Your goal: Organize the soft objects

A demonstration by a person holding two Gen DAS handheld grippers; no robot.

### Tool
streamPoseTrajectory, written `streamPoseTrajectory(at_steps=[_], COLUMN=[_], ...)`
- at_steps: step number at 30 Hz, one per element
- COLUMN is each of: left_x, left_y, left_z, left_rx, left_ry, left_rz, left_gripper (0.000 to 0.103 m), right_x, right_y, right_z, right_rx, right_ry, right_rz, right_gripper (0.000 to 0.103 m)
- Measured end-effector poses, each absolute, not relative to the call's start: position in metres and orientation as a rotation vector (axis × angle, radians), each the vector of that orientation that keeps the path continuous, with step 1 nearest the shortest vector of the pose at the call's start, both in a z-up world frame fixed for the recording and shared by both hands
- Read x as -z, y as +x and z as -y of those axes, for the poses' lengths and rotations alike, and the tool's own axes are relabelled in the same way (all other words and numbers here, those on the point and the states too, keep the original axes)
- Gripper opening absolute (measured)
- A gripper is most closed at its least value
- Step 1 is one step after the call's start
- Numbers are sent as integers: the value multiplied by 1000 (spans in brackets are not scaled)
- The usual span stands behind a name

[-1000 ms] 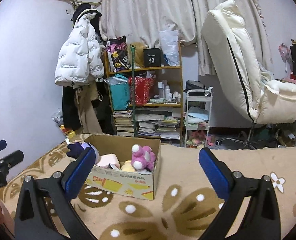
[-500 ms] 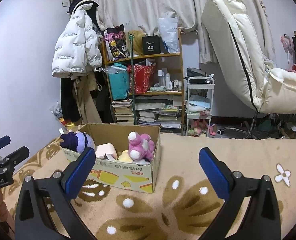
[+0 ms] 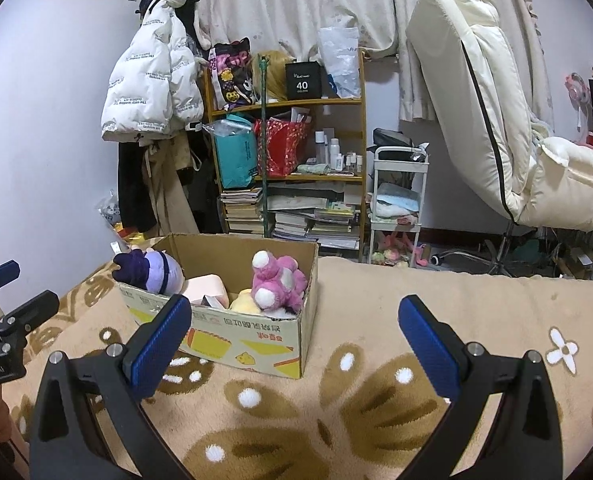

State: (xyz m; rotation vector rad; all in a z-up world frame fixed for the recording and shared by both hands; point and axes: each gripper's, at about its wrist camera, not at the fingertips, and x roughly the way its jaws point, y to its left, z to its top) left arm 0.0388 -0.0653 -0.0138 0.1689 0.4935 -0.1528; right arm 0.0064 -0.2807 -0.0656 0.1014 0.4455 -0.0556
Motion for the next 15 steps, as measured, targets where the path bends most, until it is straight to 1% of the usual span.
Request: streamPoseTrajectory(at_steps=[15], left_x=[14], left_y=[35], left_z=[65], left_rx=[139], left_ry=[190], left_rz=[-485], left_gripper=[98], right_x=[67], right_y=[8], right_z=[293], right_rx=[63], right_ry=[136], right_rz=[-456], right_gripper=[103])
